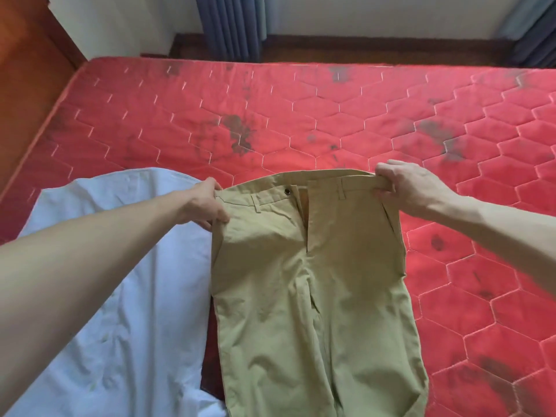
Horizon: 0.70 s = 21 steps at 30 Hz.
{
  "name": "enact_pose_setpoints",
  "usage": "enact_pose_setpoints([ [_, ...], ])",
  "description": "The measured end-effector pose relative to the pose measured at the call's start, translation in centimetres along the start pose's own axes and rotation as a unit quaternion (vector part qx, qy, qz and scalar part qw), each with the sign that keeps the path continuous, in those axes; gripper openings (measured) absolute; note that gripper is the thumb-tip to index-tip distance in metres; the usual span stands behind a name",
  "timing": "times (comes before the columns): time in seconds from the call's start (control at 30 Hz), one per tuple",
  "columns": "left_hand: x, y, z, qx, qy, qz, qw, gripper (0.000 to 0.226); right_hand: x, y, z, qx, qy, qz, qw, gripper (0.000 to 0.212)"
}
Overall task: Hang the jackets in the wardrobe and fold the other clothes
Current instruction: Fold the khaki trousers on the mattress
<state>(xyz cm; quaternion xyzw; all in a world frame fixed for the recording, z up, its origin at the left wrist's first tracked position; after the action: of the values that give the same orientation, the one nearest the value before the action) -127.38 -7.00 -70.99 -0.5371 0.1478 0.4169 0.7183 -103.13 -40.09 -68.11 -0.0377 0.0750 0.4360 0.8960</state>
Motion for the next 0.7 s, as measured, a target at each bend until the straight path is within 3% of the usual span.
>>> enact_pose_setpoints([
  [0.13, -6.2, -3.1, 0.6, 0.057, -0.025, -0.097, 0.993, 0.063, -4.2, -0.3, 5.5, 0.009, -0.004, 0.018, 1.000, 0.030],
  [0.27, -14.0, -7.5, 0.9, 0.164, -0.053, -0.223, 0.959, 0.056, -8.7, -1.0, 14.1, 0.022, -0.014, 0.038, 0.999, 0.048],
  [0.43, -24.4, -15.0, 2.6, 0.225, -0.065, -0.340, 0.911, 0.061, -14.7, -3.1, 25.8, -0.024, -0.039, -0.008, 0.999, 0.027],
  [0.53, -31.3, -19.7, 4.4, 0.250, -0.040, -0.403, 0.879, 0.060, -18.9, -4.3, 33.0, -0.041, -0.067, -0.042, 0.996, 0.040],
  [0.7, -42.8, -26.7, 6.3, 0.392, -0.032, -0.541, 0.744, 0.058, -26.3, -5.1, 43.8, -0.070, -0.098, -0.071, 0.990, 0.047],
])
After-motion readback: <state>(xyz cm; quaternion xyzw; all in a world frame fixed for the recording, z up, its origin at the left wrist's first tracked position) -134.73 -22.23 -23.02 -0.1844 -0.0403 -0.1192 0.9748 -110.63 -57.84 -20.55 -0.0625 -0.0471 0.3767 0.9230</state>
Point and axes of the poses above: each hand's wrist, its own x-axis towards the middle knuckle, its own z-axis out of the back of the hand, y = z × x, the point moved 1 cm from there along x, towards the middle knuckle, and after that the axes turned 14 degrees about -x, right-handed, at the moved point
